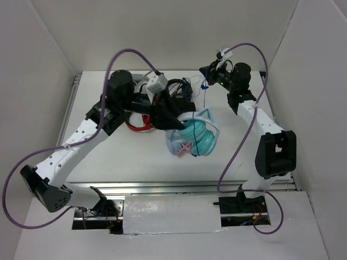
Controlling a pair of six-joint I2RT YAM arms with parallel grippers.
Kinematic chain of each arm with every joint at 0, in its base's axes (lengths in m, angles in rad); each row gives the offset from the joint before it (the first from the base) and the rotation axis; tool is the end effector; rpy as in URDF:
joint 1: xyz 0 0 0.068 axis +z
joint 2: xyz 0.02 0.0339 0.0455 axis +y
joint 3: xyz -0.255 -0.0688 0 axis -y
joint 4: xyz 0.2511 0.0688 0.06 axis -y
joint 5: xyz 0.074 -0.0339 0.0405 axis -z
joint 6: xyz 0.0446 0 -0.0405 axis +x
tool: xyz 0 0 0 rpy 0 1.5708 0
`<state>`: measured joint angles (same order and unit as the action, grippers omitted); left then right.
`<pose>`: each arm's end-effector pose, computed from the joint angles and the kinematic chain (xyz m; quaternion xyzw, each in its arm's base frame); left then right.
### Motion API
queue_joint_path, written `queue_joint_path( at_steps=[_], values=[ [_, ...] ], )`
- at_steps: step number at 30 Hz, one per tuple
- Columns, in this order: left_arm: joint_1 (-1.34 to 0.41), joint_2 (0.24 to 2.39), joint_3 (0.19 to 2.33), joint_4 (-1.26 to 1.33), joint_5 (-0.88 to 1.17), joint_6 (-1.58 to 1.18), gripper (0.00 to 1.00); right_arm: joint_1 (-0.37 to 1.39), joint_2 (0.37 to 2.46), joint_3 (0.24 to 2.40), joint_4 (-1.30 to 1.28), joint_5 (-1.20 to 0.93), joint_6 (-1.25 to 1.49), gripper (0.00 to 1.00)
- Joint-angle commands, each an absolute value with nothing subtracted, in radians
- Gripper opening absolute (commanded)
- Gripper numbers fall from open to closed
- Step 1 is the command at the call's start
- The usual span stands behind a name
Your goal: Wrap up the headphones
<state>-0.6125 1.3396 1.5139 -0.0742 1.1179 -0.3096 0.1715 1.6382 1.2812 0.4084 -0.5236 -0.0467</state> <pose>0.2155 -0.2004 0.4737 0.4746 0.5029 -0.5983 0.4048 0.3961 0.0912 0.3422 -0.2590 0.6408 0.2216 0.6879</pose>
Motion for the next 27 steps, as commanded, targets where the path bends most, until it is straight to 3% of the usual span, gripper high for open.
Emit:
queue_joint_path(
  at_steps=[1,8,16,27],
  values=[
    [-0.705,1.359,1.508,-0.200,0.946,-0.099,0.00,0.137,1.596,1.362,0.334,-0.592,-0.084,0.00],
    [-0.848,1.550,1.604,-0.429,0.507,0.080,0.00,0.155,1.465,1.419,0.155,-0.578,-0.285,0.00],
    [-0.853,1.762,1.767,-0.610,0.069,-0.033,0.00,0.212,1.228,1.307,0.140,-0.450,-0.341,0.00],
    [-0.819,1.645,1.732,-0.607,-0.225,-0.135,0.00,0.330,0.990,1.140,0.156,-0.143,-0.354,0.01]
  ],
)
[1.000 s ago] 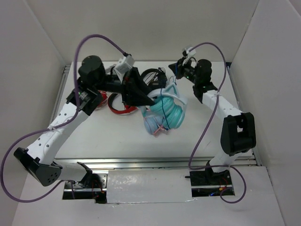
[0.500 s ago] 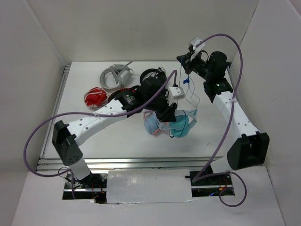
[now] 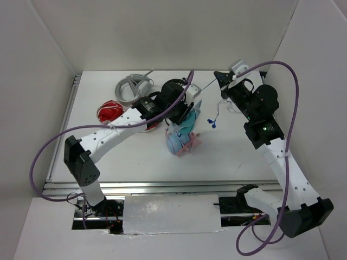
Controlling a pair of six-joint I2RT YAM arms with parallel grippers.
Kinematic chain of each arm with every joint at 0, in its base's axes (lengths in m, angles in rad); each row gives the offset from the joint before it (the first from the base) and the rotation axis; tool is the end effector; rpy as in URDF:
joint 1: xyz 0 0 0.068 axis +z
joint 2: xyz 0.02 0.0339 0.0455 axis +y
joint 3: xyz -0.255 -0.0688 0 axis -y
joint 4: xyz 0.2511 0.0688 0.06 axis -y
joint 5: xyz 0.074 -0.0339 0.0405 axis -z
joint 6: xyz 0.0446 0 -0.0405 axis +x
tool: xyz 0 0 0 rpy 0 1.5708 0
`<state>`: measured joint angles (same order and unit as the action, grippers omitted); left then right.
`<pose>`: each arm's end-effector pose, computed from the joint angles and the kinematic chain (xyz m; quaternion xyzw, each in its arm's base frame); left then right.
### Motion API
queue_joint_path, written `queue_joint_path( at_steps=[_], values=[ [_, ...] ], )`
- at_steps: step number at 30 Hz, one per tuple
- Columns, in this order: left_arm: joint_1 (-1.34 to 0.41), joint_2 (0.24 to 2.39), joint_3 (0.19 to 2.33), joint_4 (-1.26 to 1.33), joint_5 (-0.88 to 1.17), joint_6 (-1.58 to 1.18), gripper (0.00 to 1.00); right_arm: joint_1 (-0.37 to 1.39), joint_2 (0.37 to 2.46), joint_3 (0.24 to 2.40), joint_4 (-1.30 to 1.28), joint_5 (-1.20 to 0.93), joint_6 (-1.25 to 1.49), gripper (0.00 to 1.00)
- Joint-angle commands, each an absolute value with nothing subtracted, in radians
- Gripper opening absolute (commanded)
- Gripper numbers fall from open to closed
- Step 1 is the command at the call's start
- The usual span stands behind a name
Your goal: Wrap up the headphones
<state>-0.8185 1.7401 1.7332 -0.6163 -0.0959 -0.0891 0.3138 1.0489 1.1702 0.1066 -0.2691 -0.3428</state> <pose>0.2837 -0.2969 0.3540 0.2966 0.8382 -0.1615 0.4283 0.2330 0.0881 0.4509 -0.2982 0.5497 0.0722 0.7770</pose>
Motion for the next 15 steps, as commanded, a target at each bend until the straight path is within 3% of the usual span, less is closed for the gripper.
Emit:
queue_joint_path(
  at_steps=[1,9,15],
  values=[
    [-0.818,1.634,1.736,-0.610,-0.256,-0.141,0.00,0.334,0.974,1.126,0.161,-0.134,-0.348,0.01],
    [-0.729,1.683,1.888,-0.683,-0.429,-0.238,0.00,0.429,0.775,1.002,0.109,-0.120,-0.284,0.03],
    [-0.615,1.703,2.058,-0.692,-0.272,-0.232,0.00,0.462,0.677,0.847,0.087,-0.017,-0.180,0.03]
  ],
)
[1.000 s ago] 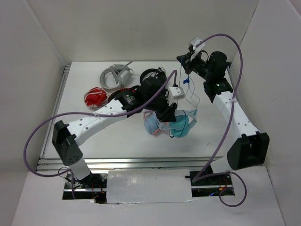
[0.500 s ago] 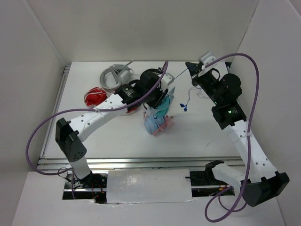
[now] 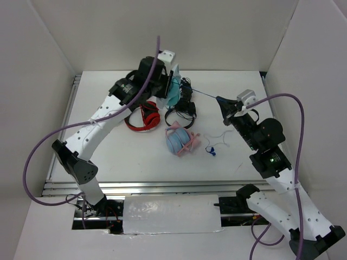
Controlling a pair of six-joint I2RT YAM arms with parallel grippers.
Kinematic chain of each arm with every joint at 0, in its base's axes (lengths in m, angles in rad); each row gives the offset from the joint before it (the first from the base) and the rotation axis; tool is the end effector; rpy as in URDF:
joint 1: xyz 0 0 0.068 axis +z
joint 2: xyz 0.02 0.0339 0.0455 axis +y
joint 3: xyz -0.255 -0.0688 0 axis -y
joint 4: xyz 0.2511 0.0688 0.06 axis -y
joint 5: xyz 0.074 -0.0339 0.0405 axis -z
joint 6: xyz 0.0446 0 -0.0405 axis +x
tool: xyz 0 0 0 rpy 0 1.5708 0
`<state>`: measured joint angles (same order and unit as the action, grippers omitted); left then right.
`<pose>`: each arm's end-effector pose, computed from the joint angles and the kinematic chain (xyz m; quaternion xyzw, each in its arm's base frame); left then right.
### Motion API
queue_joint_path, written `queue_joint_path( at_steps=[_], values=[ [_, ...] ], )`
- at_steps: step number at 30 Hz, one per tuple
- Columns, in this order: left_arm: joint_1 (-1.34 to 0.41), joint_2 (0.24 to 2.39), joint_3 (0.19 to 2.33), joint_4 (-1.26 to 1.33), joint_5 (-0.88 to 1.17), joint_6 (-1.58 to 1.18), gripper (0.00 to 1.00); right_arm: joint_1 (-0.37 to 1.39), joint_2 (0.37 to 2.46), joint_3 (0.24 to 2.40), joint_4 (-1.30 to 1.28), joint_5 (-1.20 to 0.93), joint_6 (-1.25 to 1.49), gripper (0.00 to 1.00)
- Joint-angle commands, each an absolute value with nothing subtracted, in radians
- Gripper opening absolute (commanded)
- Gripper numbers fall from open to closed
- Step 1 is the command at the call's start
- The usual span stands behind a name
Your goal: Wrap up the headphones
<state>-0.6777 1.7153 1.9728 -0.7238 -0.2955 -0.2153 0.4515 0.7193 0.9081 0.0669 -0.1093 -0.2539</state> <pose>0.3108 -0.2335 0.4354 0.1178 0.8374 -0.1110 0.5221 0.1581 0.0821 0.4175 -0.2514 0.5578 0.1112 0.7832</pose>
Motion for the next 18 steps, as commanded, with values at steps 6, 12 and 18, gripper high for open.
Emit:
queue_joint_path(
  at_steps=[6,12,18],
  values=[
    [-0.503,1.646,2.140,-0.658,0.012,-0.215,0.00,0.462,0.643,0.701,0.126,0.017,-0.060,0.01],
    [-0.417,1.602,2.125,-0.624,0.297,-0.227,0.00,0.462,0.739,0.649,0.173,-0.069,-0.002,0.00],
    [-0.341,1.566,2.062,-0.552,0.489,-0.244,0.00,0.462,0.810,0.601,0.259,-0.112,0.063,0.00]
  ],
)
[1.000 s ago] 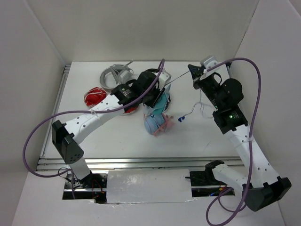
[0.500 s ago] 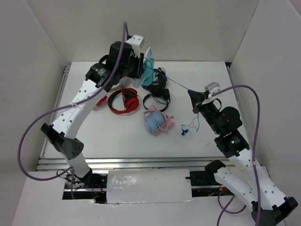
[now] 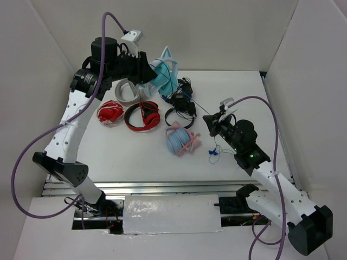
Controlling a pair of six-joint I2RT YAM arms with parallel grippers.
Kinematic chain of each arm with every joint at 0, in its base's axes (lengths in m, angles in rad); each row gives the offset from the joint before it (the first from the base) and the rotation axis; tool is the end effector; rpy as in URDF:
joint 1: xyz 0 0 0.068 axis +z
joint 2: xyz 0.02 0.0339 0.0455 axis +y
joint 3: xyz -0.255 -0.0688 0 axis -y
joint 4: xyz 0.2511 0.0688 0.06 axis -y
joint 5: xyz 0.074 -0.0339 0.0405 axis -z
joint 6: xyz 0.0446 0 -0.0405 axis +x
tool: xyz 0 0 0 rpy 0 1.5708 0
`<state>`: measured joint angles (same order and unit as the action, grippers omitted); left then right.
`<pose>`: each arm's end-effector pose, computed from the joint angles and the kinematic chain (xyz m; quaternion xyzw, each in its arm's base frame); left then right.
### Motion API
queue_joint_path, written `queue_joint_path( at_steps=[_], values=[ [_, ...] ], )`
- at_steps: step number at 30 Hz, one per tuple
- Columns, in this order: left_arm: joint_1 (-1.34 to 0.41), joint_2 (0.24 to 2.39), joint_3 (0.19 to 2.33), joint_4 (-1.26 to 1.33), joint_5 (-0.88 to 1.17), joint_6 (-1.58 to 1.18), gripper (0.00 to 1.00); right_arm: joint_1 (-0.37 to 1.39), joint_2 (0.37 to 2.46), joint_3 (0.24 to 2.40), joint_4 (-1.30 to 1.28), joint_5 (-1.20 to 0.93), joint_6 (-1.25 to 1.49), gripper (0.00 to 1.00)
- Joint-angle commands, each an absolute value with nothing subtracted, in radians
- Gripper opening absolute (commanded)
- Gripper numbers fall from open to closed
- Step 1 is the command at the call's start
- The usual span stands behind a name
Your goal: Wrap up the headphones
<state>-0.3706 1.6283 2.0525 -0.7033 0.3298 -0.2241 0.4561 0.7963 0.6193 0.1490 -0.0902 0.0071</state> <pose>0.3215 -0.1404 0.4941 0.1562 0.7784 -0.2993 0.5292 0.1937 0.0995 0.3073 -0.1901 0.6912 0.1913 0.6704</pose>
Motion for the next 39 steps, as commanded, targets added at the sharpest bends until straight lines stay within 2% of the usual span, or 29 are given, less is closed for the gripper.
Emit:
queue_joint_path(
  at_steps=[1,4,7,11,14,20,24,29,35,39],
  values=[
    [-0.344,1.566,2.057,-0.557,0.477,-0.238,0.00,0.456,0.813,0.601,0.279,-0.104,0.067,0.00],
    [-0.373,1.557,2.014,-0.571,0.404,-0.203,0.00,0.428,0.839,0.696,0.267,-0.046,0.058,0.00],
    [-0.391,1.539,1.921,-0.560,0.388,-0.184,0.00,0.391,0.877,0.883,0.184,0.037,0.055,0.00],
    [-0.429,1.471,1.700,-0.477,0.292,-0.183,0.00,0.302,0.931,1.099,0.115,0.032,0.069,0.00],
    [-0.448,1.428,1.631,-0.443,0.243,-0.170,0.00,0.275,0.983,1.221,0.048,0.044,0.069,0.00],
    [-0.451,1.381,1.560,-0.434,0.184,-0.164,0.00,0.180,1.009,1.295,0.008,0.028,0.066,0.00],
    [-0.451,1.422,1.606,-0.463,0.091,-0.205,0.00,0.158,0.950,1.252,-0.012,-0.067,0.084,0.00],
    [-0.407,1.495,1.718,-0.468,0.072,-0.265,0.00,0.204,0.809,1.054,-0.005,-0.273,0.098,0.00],
    [-0.275,1.586,1.931,-0.489,0.397,-0.327,0.00,0.268,0.637,0.779,0.049,-0.218,0.166,0.00],
    [-0.221,1.621,2.045,-0.528,0.497,-0.370,0.00,0.305,0.646,0.655,0.103,-0.365,0.190,0.00]
  ],
)
